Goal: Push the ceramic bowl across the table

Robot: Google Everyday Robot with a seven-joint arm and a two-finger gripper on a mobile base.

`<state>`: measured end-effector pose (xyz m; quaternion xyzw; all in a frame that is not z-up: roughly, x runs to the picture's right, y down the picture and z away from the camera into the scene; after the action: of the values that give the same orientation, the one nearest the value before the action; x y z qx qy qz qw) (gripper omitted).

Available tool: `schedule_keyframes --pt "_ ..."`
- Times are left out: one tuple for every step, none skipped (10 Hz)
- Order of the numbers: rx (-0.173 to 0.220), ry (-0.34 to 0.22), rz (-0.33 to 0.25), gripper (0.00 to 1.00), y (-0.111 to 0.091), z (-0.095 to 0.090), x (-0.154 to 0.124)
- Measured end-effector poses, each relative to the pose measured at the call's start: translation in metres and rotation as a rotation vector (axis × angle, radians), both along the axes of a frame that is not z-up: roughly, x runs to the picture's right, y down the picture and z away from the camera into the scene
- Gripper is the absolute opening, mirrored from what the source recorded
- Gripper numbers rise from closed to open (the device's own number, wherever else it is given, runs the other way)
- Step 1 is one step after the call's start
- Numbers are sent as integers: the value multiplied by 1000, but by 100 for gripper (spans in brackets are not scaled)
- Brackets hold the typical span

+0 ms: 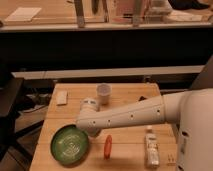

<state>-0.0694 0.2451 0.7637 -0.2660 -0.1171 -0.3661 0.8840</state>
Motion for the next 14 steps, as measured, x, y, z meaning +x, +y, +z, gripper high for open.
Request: schedule_keyframes --pt "-2 -5 -6 1 1 2 -2" --pt "-4 -11 -14 1 2 4 -3" --pt "-4 -17 -20 1 2 5 -4" --pt "-5 -23 -27 1 1 6 -7" --pt "-5 -35 -41 1 0 8 -14" --pt "-7 -43 -47 1 0 9 -18" --pt "-8 -45 -52 1 0 10 -19" --pt "-11 -54 -63 1 0 11 -22" --pt "-12 -62 -72 1 0 12 -25" --pt "-12 -69 -78 1 -1 12 -29" --pt "-13 -80 -86 1 -2 13 -37" --pt "-17 -92 -93 1 -2 13 -43" --pt "-16 -95 -99 1 -3 13 -44" --pt "-18 -98 -104 1 -3 14 -44"
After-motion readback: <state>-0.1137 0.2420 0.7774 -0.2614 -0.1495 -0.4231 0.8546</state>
